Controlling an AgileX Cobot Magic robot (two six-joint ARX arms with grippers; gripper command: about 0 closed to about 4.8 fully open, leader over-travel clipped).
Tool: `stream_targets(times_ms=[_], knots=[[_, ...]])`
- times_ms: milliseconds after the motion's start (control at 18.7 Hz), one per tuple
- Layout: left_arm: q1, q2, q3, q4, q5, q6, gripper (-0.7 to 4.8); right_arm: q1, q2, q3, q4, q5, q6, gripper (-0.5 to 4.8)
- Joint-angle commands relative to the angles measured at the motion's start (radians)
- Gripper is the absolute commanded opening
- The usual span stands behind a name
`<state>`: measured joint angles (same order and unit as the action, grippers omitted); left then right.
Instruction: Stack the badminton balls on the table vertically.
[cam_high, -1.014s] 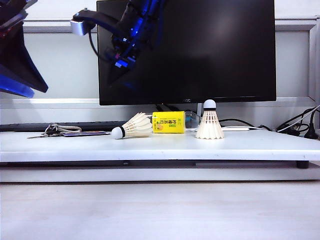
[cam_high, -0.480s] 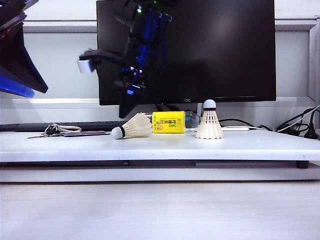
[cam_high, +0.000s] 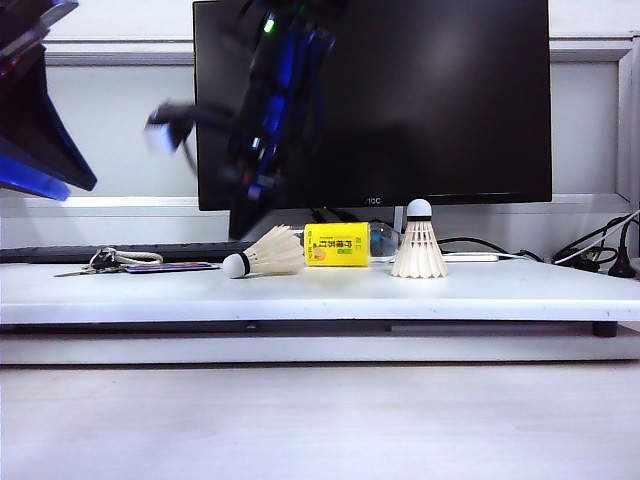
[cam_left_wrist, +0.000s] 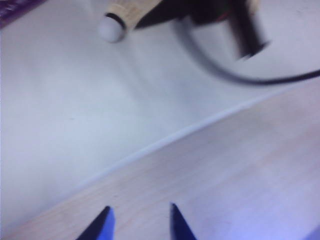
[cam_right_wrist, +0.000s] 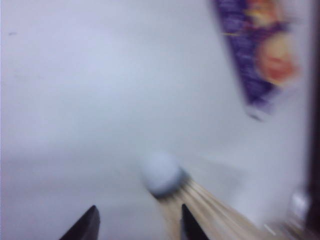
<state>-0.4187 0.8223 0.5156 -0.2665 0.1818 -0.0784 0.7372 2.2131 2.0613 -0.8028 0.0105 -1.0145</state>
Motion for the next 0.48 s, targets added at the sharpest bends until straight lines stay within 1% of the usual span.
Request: stream_targets(times_ms=[53,213,480], knots=[[-0.001,-0.001,0.006,0.008,0.017,0.008,1.54,0.017,0.028,0.013,0.014,0.023,-0.035,2.13],[-0.001,-0.001,0.006,-0.003,0.023,0.020,1.54,0.019,0.051,0.016,0.060,0.064,-0.065,2.13],[-0.001,-0.001,0.006,-0.010,0.022,0.020,1.54,0.011,0.053,0.021,0.104,0.087,-0.091,2.13]])
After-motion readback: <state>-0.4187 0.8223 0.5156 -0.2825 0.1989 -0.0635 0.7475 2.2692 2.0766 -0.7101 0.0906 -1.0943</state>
